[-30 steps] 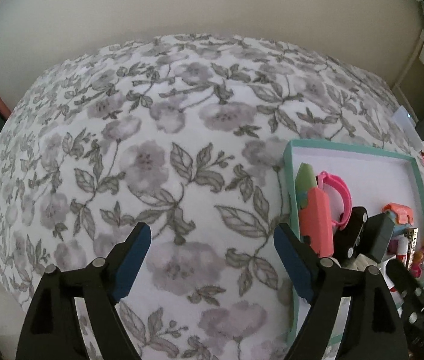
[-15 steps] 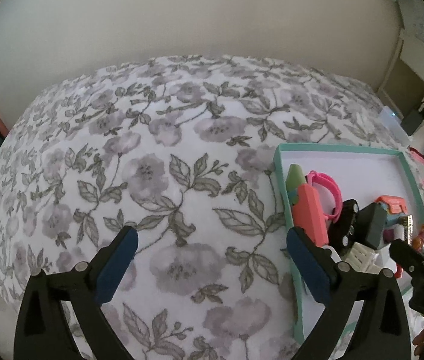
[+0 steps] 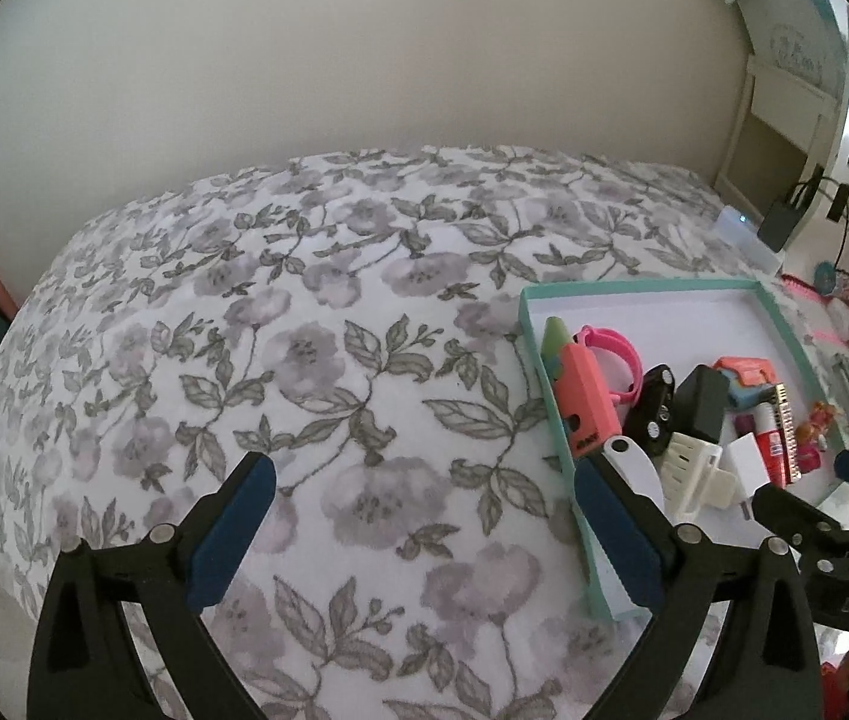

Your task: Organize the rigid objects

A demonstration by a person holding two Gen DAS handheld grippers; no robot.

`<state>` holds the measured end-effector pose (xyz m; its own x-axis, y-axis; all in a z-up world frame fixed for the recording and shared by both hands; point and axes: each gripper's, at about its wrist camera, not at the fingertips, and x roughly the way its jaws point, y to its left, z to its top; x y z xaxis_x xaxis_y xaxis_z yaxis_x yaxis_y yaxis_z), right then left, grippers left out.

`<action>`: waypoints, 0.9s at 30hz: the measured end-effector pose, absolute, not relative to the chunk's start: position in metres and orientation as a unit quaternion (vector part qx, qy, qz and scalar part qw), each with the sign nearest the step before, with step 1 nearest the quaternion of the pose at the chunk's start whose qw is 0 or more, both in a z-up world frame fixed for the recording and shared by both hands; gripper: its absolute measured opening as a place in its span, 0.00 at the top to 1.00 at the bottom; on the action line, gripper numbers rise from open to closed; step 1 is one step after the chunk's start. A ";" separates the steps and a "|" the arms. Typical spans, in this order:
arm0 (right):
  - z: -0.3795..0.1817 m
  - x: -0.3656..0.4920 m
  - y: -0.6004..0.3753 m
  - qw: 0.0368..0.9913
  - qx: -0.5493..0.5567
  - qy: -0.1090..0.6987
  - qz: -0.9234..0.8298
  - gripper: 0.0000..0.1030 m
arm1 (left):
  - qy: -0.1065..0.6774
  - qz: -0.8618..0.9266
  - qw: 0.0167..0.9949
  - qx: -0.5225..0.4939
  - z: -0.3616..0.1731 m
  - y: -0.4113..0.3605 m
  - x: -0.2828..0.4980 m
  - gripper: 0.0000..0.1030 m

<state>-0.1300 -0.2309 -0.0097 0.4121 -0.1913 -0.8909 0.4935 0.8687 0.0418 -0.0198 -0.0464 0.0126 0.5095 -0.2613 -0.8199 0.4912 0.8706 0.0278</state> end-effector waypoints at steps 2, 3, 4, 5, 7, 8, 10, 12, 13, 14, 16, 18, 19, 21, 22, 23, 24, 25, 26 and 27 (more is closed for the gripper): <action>-0.009 -0.135 -0.231 0.826 0.156 0.498 -0.211 0.00 | 0.443 -0.210 0.862 0.127 0.017 -0.041 -0.023 0.03; -0.008 -0.137 -0.231 0.827 0.159 0.497 -0.211 0.00 | 0.442 -0.203 0.864 0.129 0.019 -0.039 -0.025 0.03; -0.008 -0.139 -0.231 0.828 0.164 0.494 -0.210 0.00 | 0.442 -0.200 0.865 0.129 0.020 -0.038 -0.026 0.03; -0.007 -0.141 -0.231 0.828 0.169 0.492 -0.208 0.00 | 0.441 -0.195 0.867 0.128 0.022 -0.036 -0.027 0.03; -0.005 -0.145 -0.230 0.830 0.174 0.487 -0.208 0.00 | 0.439 -0.187 0.870 0.124 0.025 -0.032 -0.028 0.03; -0.004 -0.146 -0.229 0.832 0.174 0.484 -0.208 0.00 | 0.437 -0.183 0.872 0.121 0.027 -0.030 -0.029 0.03; -0.001 -0.149 -0.227 0.835 0.172 0.479 -0.209 0.00 | 0.436 -0.176 0.875 0.120 0.030 -0.028 -0.030 0.03; 0.002 -0.152 -0.225 0.838 0.171 0.474 -0.209 0.00 | 0.437 -0.170 0.875 0.123 0.030 -0.028 -0.031 0.03; 0.003 -0.152 -0.224 0.839 0.171 0.472 -0.209 0.00 | 0.439 -0.165 0.874 0.127 0.030 -0.028 -0.032 0.03; 0.004 -0.153 -0.223 0.841 0.171 0.469 -0.209 0.00 | 0.440 -0.162 0.874 0.131 0.030 -0.029 -0.033 0.03; 0.007 -0.154 -0.222 0.844 0.171 0.463 -0.210 0.00 | 0.442 -0.163 0.872 0.132 0.030 -0.029 -0.033 0.03; 0.008 -0.156 -0.220 0.845 0.171 0.461 -0.211 0.00 | 0.444 -0.168 0.871 0.127 0.031 -0.027 -0.033 0.03; 0.008 -0.156 -0.220 0.845 0.171 0.461 -0.212 0.00 | 0.444 -0.169 0.871 0.121 0.032 -0.025 -0.033 0.03; 0.008 -0.156 -0.219 0.845 0.172 0.461 -0.212 0.00 | 0.444 -0.165 0.873 0.118 0.033 -0.024 -0.033 0.03; 0.009 -0.157 -0.219 0.845 0.172 0.460 -0.212 0.00 | 0.444 -0.163 0.873 0.117 0.033 -0.023 -0.033 0.03; 0.009 -0.157 -0.219 0.845 0.171 0.459 -0.213 0.00 | 0.445 -0.163 0.873 0.116 0.033 -0.022 -0.033 0.03; 0.009 -0.157 -0.219 0.846 0.171 0.458 -0.213 0.00 | 0.445 -0.164 0.873 0.115 0.033 -0.022 -0.033 0.03; 0.009 -0.157 -0.219 0.846 0.172 0.458 -0.214 0.00 | 0.445 -0.164 0.873 0.116 0.033 -0.022 -0.033 0.03; 0.009 -0.157 -0.219 0.845 0.172 0.459 -0.214 0.00 | 0.444 -0.163 0.873 0.119 0.033 -0.023 -0.033 0.03; 0.009 -0.158 -0.219 0.845 0.172 0.459 -0.214 0.00 | 0.444 -0.162 0.873 0.121 0.034 -0.024 -0.033 0.03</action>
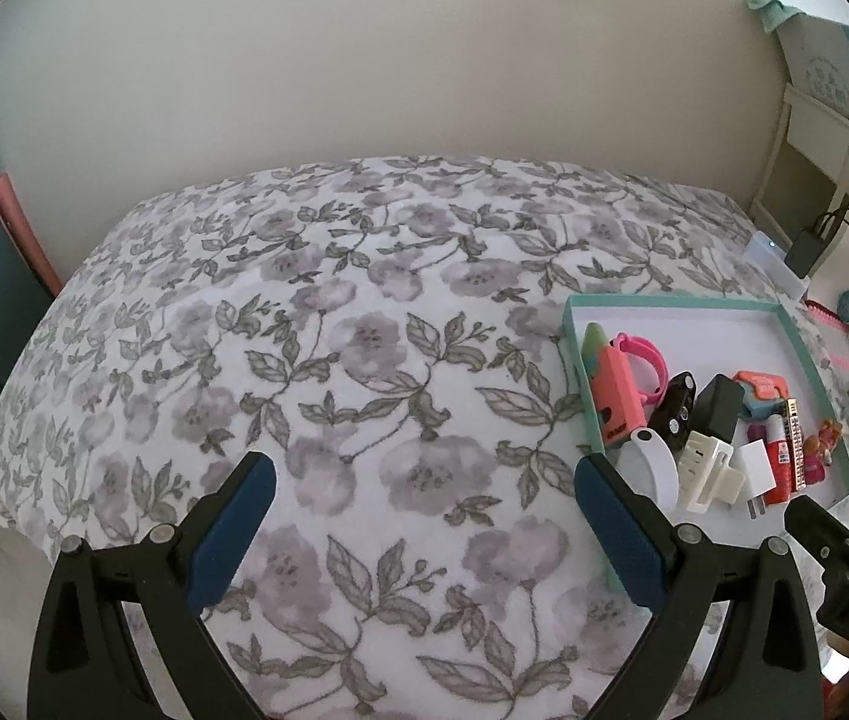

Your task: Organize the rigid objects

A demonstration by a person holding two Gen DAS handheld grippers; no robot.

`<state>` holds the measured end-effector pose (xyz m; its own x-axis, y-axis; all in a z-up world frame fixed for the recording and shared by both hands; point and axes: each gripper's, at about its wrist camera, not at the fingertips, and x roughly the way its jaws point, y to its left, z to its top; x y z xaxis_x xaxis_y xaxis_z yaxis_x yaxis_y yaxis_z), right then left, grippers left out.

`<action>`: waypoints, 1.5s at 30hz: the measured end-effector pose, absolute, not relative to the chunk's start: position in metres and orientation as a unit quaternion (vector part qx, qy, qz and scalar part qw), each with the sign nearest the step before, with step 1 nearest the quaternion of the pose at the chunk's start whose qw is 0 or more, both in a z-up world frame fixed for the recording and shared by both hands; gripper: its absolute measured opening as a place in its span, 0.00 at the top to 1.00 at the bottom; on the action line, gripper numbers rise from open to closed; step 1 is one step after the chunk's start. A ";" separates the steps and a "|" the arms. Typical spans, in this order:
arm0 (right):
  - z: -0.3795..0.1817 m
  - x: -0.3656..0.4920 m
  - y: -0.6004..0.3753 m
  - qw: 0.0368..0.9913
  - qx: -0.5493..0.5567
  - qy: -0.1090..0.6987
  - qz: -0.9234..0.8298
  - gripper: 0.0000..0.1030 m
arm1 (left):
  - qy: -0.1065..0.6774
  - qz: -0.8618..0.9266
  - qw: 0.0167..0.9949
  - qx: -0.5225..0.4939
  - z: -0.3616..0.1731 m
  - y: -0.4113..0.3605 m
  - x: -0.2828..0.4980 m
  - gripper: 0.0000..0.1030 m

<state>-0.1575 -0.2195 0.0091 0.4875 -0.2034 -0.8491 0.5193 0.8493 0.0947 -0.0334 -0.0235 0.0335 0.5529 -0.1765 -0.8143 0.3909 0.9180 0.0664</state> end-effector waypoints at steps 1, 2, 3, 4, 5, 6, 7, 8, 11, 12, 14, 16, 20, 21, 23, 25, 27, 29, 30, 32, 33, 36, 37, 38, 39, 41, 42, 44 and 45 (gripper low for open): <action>0.009 -0.158 -0.220 0.845 0.172 0.459 -0.214 0.00 | 0.443 -0.163 0.873 0.124 0.034 -0.024 -0.034 0.03; 0.010 -0.158 -0.219 0.845 0.172 0.458 -0.215 0.00 | 0.443 -0.164 0.873 0.127 0.033 -0.025 -0.034 0.03; 0.010 -0.158 -0.219 0.846 0.171 0.456 -0.217 0.00 | 0.441 -0.165 0.873 0.129 0.034 -0.026 -0.035 0.03; 0.012 -0.158 -0.220 0.847 0.171 0.454 -0.219 0.00 | 0.441 -0.166 0.873 0.129 0.034 -0.026 -0.035 0.03; 0.012 -0.159 -0.220 0.847 0.171 0.452 -0.220 0.00 | 0.440 -0.167 0.873 0.130 0.034 -0.026 -0.036 0.03; 0.013 -0.159 -0.220 0.848 0.171 0.450 -0.222 0.00 | 0.440 -0.168 0.873 0.130 0.034 -0.027 -0.036 0.03; 0.013 -0.160 -0.221 0.848 0.173 0.449 -0.222 0.00 | 0.440 -0.170 0.872 0.130 0.034 -0.027 -0.036 0.03; 0.013 -0.160 -0.222 0.848 0.175 0.448 -0.222 0.00 | 0.441 -0.170 0.872 0.130 0.034 -0.027 -0.036 0.03; 0.014 -0.160 -0.222 0.848 0.178 0.448 -0.223 0.00 | 0.444 -0.172 0.869 0.133 0.033 -0.028 -0.035 0.03; 0.014 -0.160 -0.223 0.847 0.178 0.448 -0.224 0.00 | 0.445 -0.173 0.868 0.134 0.032 -0.028 -0.035 0.03; 0.013 -0.160 -0.222 0.846 0.179 0.448 -0.225 0.00 | 0.443 -0.174 0.868 0.138 0.032 -0.030 -0.036 0.03; 0.013 -0.160 -0.222 0.846 0.179 0.448 -0.225 0.00 | 0.442 -0.174 0.869 0.141 0.033 -0.031 -0.037 0.03; 0.013 -0.160 -0.222 0.847 0.178 0.448 -0.225 0.00 | 0.442 -0.177 0.868 0.141 0.033 -0.031 -0.037 0.03; 0.013 -0.159 -0.222 0.847 0.178 0.448 -0.225 0.00 | 0.441 -0.177 0.868 0.141 0.033 -0.031 -0.037 0.03; 0.012 -0.159 -0.222 0.846 0.178 0.449 -0.225 0.00 | 0.441 -0.177 0.869 0.141 0.033 -0.031 -0.038 0.03; 0.013 -0.160 -0.222 0.846 0.178 0.449 -0.225 0.00 | 0.441 -0.178 0.868 0.141 0.033 -0.032 -0.038 0.03; 0.013 -0.160 -0.222 0.847 0.178 0.448 -0.225 0.00 | 0.440 -0.179 0.869 0.139 0.034 -0.032 -0.038 0.03; 0.013 -0.159 -0.222 0.847 0.178 0.448 -0.225 0.00 | 0.437 -0.182 0.870 0.136 0.035 -0.032 -0.039 0.03; 0.013 -0.160 -0.223 0.846 0.178 0.449 -0.225 0.00 | 0.437 -0.183 0.870 0.136 0.036 -0.032 -0.040 0.03; 0.012 -0.160 -0.223 0.845 0.179 0.451 -0.225 0.00 | 0.437 -0.185 0.870 0.135 0.035 -0.032 -0.040 0.03; 0.011 -0.160 -0.223 0.844 0.179 0.452 -0.224 0.00 | 0.437 -0.186 0.870 0.134 0.035 -0.033 -0.040 0.03; 0.010 -0.160 -0.225 0.842 0.182 0.457 -0.222 0.00 | 0.437 -0.188 0.869 0.135 0.035 -0.033 -0.041 0.03; 0.010 -0.160 -0.224 0.841 0.182 0.458 -0.222 0.00 | 0.437 -0.188 0.869 0.135 0.035 -0.033 -0.042 0.03; 0.010 -0.160 -0.224 0.841 0.182 0.459 -0.221 0.00 | 0.436 -0.188 0.870 0.136 0.035 -0.034 -0.042 0.03; 0.009 -0.159 -0.224 0.841 0.182 0.459 -0.221 0.00 | 0.435 -0.189 0.870 0.137 0.035 -0.034 -0.042 0.03; 0.009 -0.159 -0.223 0.841 0.181 0.460 -0.220 0.00 | 0.434 -0.189 0.870 0.139 0.035 -0.036 -0.043 0.03; 0.010 -0.159 -0.223 0.841 0.181 0.460 -0.221 0.00 | 0.435 -0.189 0.870 0.139 0.035 -0.036 -0.043 0.03; 0.010 -0.160 -0.223 0.841 0.182 0.460 -0.220 0.00 | 0.435 -0.188 0.870 0.140 0.035 -0.037 -0.044 0.03; 0.010 -0.159 -0.223 0.841 0.183 0.459 -0.220 0.00 | 0.435 -0.188 0.870 0.140 0.035 -0.037 -0.044 0.03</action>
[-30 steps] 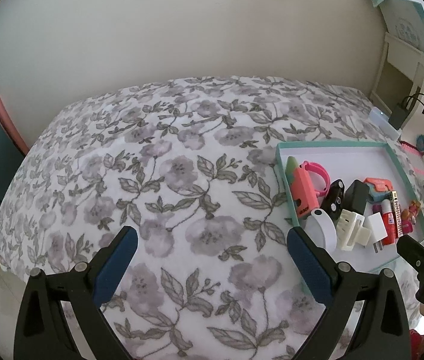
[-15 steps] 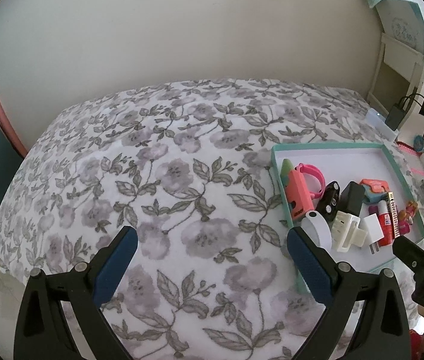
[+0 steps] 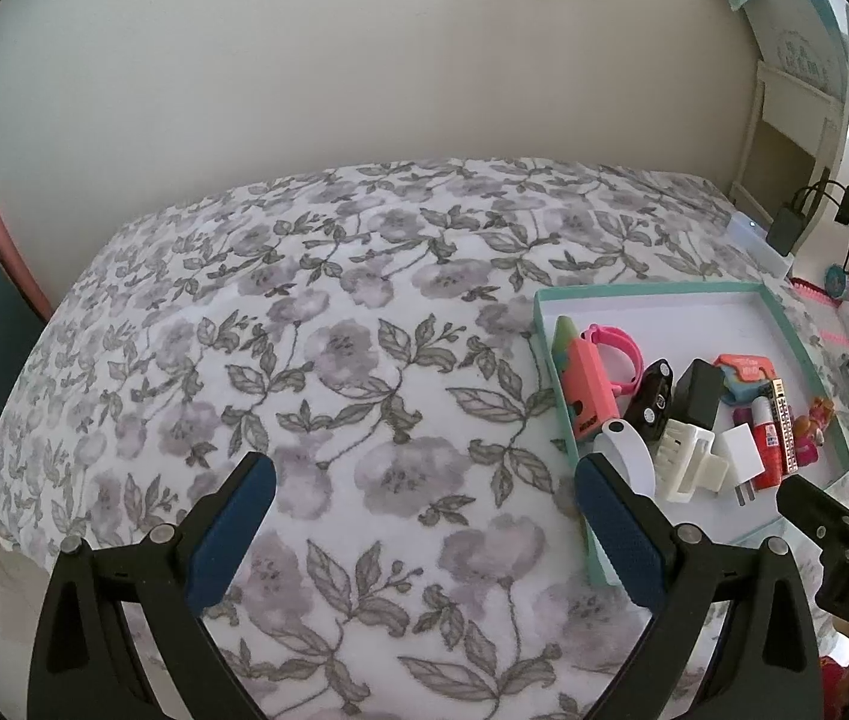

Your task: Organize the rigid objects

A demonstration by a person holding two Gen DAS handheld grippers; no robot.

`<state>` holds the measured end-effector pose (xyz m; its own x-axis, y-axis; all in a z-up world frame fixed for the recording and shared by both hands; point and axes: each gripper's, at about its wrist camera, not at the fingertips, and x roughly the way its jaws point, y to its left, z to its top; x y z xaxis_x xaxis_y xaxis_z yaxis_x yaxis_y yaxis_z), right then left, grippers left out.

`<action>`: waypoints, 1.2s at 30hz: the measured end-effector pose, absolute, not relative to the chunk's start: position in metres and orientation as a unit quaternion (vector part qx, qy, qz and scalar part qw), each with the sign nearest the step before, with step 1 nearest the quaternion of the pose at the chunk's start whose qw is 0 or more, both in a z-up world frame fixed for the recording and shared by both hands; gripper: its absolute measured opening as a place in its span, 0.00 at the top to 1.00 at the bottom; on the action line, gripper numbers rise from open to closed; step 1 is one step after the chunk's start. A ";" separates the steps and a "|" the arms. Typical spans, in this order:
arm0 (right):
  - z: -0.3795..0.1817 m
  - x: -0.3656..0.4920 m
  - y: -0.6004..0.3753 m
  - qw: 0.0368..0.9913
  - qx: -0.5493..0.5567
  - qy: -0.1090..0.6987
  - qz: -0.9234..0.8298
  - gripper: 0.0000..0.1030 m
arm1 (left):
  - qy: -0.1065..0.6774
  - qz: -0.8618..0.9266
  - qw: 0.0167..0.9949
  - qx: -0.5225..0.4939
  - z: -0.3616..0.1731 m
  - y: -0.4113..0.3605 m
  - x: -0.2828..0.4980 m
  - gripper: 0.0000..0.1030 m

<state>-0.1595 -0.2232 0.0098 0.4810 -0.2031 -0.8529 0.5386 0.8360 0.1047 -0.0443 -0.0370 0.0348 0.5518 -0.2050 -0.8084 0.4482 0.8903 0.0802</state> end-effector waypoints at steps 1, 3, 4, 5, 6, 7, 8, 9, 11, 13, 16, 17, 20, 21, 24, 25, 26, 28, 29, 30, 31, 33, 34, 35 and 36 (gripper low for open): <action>0.010 -0.159 -0.223 0.841 0.183 0.459 -0.221 0.00 | 0.434 -0.188 0.870 0.142 0.035 -0.037 -0.045 0.03; 0.010 -0.160 -0.224 0.841 0.184 0.458 -0.220 0.00 | 0.433 -0.188 0.870 0.142 0.035 -0.038 -0.046 0.03; 0.010 -0.160 -0.224 0.841 0.185 0.458 -0.220 0.00 | 0.433 -0.188 0.870 0.143 0.035 -0.038 -0.046 0.03; 0.010 -0.160 -0.223 0.841 0.186 0.458 -0.220 0.00 | 0.432 -0.187 0.871 0.144 0.035 -0.039 -0.047 0.03; 0.011 -0.161 -0.224 0.841 0.186 0.458 -0.220 0.00 | 0.431 -0.187 0.871 0.145 0.035 -0.039 -0.047 0.03; 0.011 -0.161 -0.224 0.841 0.187 0.458 -0.219 0.00 | 0.430 -0.188 0.871 0.146 0.035 -0.040 -0.048 0.03; 0.011 -0.162 -0.225 0.841 0.187 0.458 -0.218 0.00 | 0.429 -0.188 0.871 0.145 0.035 -0.040 -0.048 0.03; 0.011 -0.162 -0.225 0.841 0.188 0.458 -0.218 0.00 | 0.428 -0.189 0.872 0.146 0.036 -0.040 -0.049 0.03; 0.011 -0.162 -0.226 0.841 0.189 0.458 -0.218 0.00 | 0.426 -0.190 0.872 0.146 0.036 -0.041 -0.050 0.03; 0.011 -0.164 -0.227 0.840 0.191 0.459 -0.218 0.00 | 0.426 -0.190 0.872 0.148 0.037 -0.042 -0.050 0.03; 0.011 -0.165 -0.228 0.840 0.194 0.457 -0.219 0.00 | 0.428 -0.188 0.871 0.149 0.036 -0.043 -0.051 0.03; 0.012 -0.166 -0.228 0.840 0.196 0.457 -0.218 0.00 | 0.429 -0.188 0.871 0.149 0.036 -0.042 -0.051 0.03; 0.011 -0.168 -0.229 0.839 0.200 0.457 -0.217 0.00 | 0.429 -0.189 0.870 0.151 0.036 -0.044 -0.052 0.03; 0.011 -0.168 -0.230 0.839 0.201 0.457 -0.217 0.00 | 0.428 -0.189 0.871 0.151 0.036 -0.044 -0.052 0.03; 0.011 -0.169 -0.230 0.839 0.202 0.457 -0.216 0.00 | 0.429 -0.189 0.870 0.150 0.036 -0.044 -0.053 0.03; 0.011 -0.169 -0.230 0.839 0.203 0.456 -0.216 0.00 | 0.430 -0.189 0.870 0.150 0.036 -0.045 -0.053 0.03; 0.011 -0.169 -0.230 0.839 0.203 0.456 -0.217 0.00 | 0.431 -0.190 0.870 0.148 0.036 -0.044 -0.053 0.03; 0.011 -0.169 -0.231 0.839 0.205 0.456 -0.217 0.00 | 0.432 -0.190 0.869 0.146 0.036 -0.045 -0.055 0.03; 0.011 -0.170 -0.231 0.838 0.206 0.456 -0.217 0.00 | 0.433 -0.190 0.869 0.146 0.037 -0.045 -0.055 0.03; 0.011 -0.170 -0.231 0.838 0.206 0.456 -0.216 0.00 | 0.432 -0.189 0.870 0.146 0.037 -0.046 -0.056 0.03; 0.011 -0.170 -0.231 0.838 0.206 0.457 -0.216 0.00 | 0.431 -0.189 0.870 0.146 0.037 -0.046 -0.056 0.03; 0.011 -0.171 -0.231 0.838 0.208 0.456 -0.215 0.00 | 0.430 -0.189 0.871 0.146 0.038 -0.045 -0.056 0.03; 0.011 -0.171 -0.231 0.838 0.209 0.456 -0.216 0.00 | 0.431 -0.188 0.870 0.146 0.038 -0.045 -0.056 0.03; 0.011 -0.171 -0.232 0.838 0.210 0.456 -0.216 0.00 | 0.432 -0.189 0.870 0.145 0.038 -0.045 -0.056 0.03; 0.011 -0.172 -0.232 0.838 0.211 0.455 -0.216 0.00 | 0.432 -0.188 0.870 0.145 0.038 -0.045 -0.056 0.03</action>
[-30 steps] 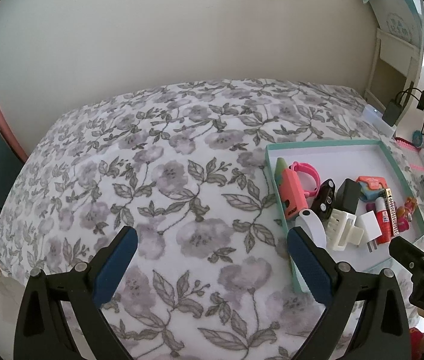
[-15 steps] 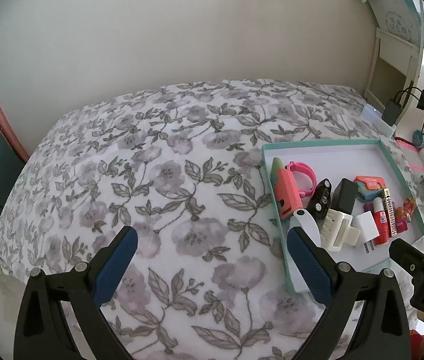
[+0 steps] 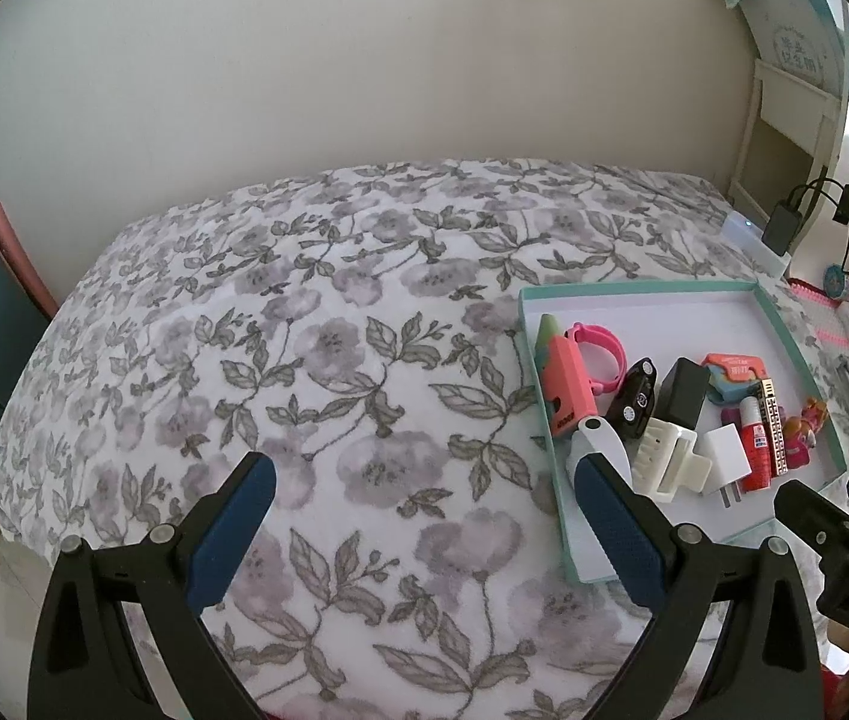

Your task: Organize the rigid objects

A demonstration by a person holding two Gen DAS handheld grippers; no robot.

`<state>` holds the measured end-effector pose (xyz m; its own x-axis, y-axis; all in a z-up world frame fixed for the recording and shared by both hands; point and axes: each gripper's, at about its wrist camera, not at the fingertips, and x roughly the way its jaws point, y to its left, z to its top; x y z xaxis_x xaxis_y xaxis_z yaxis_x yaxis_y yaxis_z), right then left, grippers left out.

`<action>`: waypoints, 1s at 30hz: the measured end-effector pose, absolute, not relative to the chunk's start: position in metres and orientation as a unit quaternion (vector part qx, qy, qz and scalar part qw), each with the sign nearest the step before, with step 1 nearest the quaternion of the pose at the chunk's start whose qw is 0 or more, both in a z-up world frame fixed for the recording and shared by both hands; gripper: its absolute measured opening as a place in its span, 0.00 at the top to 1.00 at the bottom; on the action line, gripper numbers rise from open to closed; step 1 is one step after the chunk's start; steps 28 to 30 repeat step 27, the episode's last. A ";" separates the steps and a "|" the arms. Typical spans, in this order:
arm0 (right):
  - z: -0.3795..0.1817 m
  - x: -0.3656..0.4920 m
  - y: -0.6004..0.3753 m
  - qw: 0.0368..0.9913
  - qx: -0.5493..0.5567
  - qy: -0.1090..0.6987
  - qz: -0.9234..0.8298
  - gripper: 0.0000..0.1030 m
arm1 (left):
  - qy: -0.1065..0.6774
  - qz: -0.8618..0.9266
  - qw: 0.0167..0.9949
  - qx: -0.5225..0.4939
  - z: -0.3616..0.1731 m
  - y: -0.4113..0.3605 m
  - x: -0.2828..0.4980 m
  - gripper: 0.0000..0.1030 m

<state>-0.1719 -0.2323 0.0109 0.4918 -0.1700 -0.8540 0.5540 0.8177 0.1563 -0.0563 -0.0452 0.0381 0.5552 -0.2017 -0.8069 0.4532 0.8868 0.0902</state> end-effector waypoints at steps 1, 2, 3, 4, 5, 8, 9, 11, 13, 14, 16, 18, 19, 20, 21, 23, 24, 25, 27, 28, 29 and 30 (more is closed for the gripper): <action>0.011 -0.172 -0.233 0.837 0.212 0.455 -0.216 0.00 | 0.433 -0.188 0.870 0.145 0.038 -0.045 -0.056 0.03; 0.011 -0.172 -0.233 0.837 0.212 0.455 -0.216 0.00 | 0.433 -0.188 0.870 0.145 0.038 -0.045 -0.056 0.03; 0.011 -0.172 -0.233 0.837 0.213 0.455 -0.216 0.00 | 0.433 -0.188 0.870 0.145 0.038 -0.045 -0.056 0.03; 0.011 -0.172 -0.233 0.837 0.213 0.455 -0.217 0.00 | 0.433 -0.188 0.870 0.145 0.038 -0.045 -0.056 0.03; 0.011 -0.172 -0.233 0.837 0.213 0.455 -0.217 0.00 | 0.433 -0.188 0.870 0.145 0.038 -0.045 -0.056 0.03; 0.010 -0.172 -0.233 0.837 0.211 0.456 -0.216 0.00 | 0.433 -0.188 0.870 0.145 0.038 -0.044 -0.055 0.03; 0.010 -0.172 -0.233 0.837 0.211 0.456 -0.216 0.00 | 0.433 -0.188 0.870 0.145 0.038 -0.044 -0.055 0.03; 0.010 -0.172 -0.233 0.837 0.211 0.456 -0.216 0.00 | 0.433 -0.188 0.869 0.145 0.038 -0.044 -0.055 0.03; 0.010 -0.172 -0.233 0.837 0.211 0.457 -0.217 0.00 | 0.435 -0.186 0.869 0.143 0.038 -0.044 -0.055 0.03; 0.010 -0.172 -0.233 0.836 0.211 0.457 -0.217 0.00 | 0.436 -0.186 0.869 0.142 0.038 -0.043 -0.054 0.03; 0.010 -0.172 -0.232 0.836 0.211 0.457 -0.217 0.00 | 0.437 -0.182 0.869 0.141 0.037 -0.044 -0.054 0.03; 0.010 -0.172 -0.232 0.836 0.211 0.457 -0.217 0.00 | 0.439 -0.181 0.869 0.141 0.036 -0.044 -0.054 0.03; 0.010 -0.172 -0.233 0.836 0.211 0.457 -0.217 0.00 | 0.440 -0.180 0.868 0.141 0.036 -0.044 -0.054 0.03; 0.010 -0.172 -0.232 0.836 0.211 0.457 -0.217 0.00 | 0.440 -0.179 0.869 0.141 0.036 -0.044 -0.054 0.03; 0.010 -0.172 -0.233 0.836 0.210 0.458 -0.216 0.00 | 0.440 -0.178 0.869 0.140 0.036 -0.044 -0.054 0.03; 0.010 -0.172 -0.232 0.836 0.209 0.458 -0.216 0.00 | 0.439 -0.176 0.870 0.139 0.036 -0.043 -0.054 0.03; 0.010 -0.172 -0.232 0.836 0.210 0.458 -0.216 0.00 | 0.439 -0.175 0.870 0.140 0.036 -0.043 -0.054 0.03; 0.009 -0.172 -0.232 0.836 0.210 0.459 -0.217 0.00 | 0.439 -0.173 0.871 0.139 0.036 -0.043 -0.054 0.03; 0.010 -0.172 -0.232 0.836 0.209 0.459 -0.216 0.00 | 0.441 -0.173 0.870 0.136 0.036 -0.043 -0.053 0.03; 0.010 -0.172 -0.232 0.836 0.209 0.459 -0.216 0.00 | 0.441 -0.173 0.870 0.136 0.036 -0.043 -0.053 0.03; 0.010 -0.172 -0.232 0.836 0.209 0.459 -0.216 0.00 | 0.441 -0.173 0.870 0.136 0.036 -0.043 -0.053 0.03; 0.010 -0.172 -0.232 0.836 0.209 0.459 -0.216 0.00 | 0.441 -0.173 0.870 0.136 0.036 -0.043 -0.053 0.03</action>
